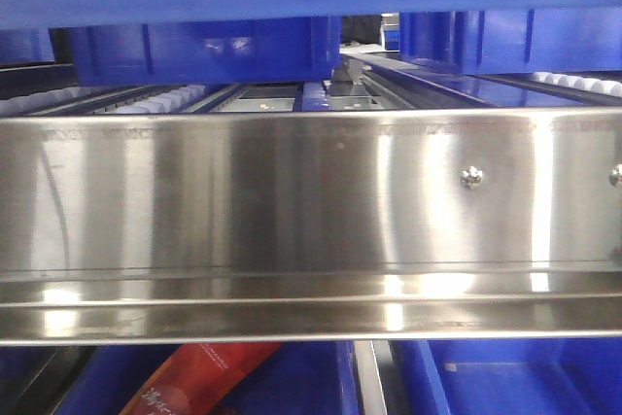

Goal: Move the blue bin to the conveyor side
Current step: 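Pull the held blue bin back toward the robot, clearing the rack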

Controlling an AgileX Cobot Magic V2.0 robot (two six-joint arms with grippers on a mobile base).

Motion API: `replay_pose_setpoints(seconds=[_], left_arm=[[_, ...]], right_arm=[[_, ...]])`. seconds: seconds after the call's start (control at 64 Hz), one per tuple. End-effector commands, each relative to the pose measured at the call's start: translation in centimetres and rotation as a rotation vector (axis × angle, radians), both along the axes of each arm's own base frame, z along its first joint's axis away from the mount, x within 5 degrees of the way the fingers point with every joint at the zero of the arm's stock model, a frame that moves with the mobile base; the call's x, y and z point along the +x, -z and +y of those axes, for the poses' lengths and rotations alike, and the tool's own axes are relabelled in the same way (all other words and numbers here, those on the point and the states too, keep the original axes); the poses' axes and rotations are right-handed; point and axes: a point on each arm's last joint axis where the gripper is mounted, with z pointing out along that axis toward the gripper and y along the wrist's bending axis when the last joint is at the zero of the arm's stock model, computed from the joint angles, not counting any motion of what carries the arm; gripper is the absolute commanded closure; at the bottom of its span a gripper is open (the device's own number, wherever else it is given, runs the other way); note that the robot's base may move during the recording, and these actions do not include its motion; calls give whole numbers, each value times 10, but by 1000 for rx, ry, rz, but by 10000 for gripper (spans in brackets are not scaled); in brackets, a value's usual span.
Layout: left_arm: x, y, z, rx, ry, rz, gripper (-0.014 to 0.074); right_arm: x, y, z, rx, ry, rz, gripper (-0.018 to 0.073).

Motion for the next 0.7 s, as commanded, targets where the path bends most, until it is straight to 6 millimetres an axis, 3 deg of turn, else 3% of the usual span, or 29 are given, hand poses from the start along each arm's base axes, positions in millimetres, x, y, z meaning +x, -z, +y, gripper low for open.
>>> replay_pose_setpoints(seconds=[0.0, 0.688], left_arm=[[-7, -18, 1, -4, 10, -137, 615], [-7, -18, 1, -7, 12, -142, 615]], right_arm=[[-1, -7, -1, 20, -2, -88, 640], [2, -7, 0, 32, -6, -126, 640]])
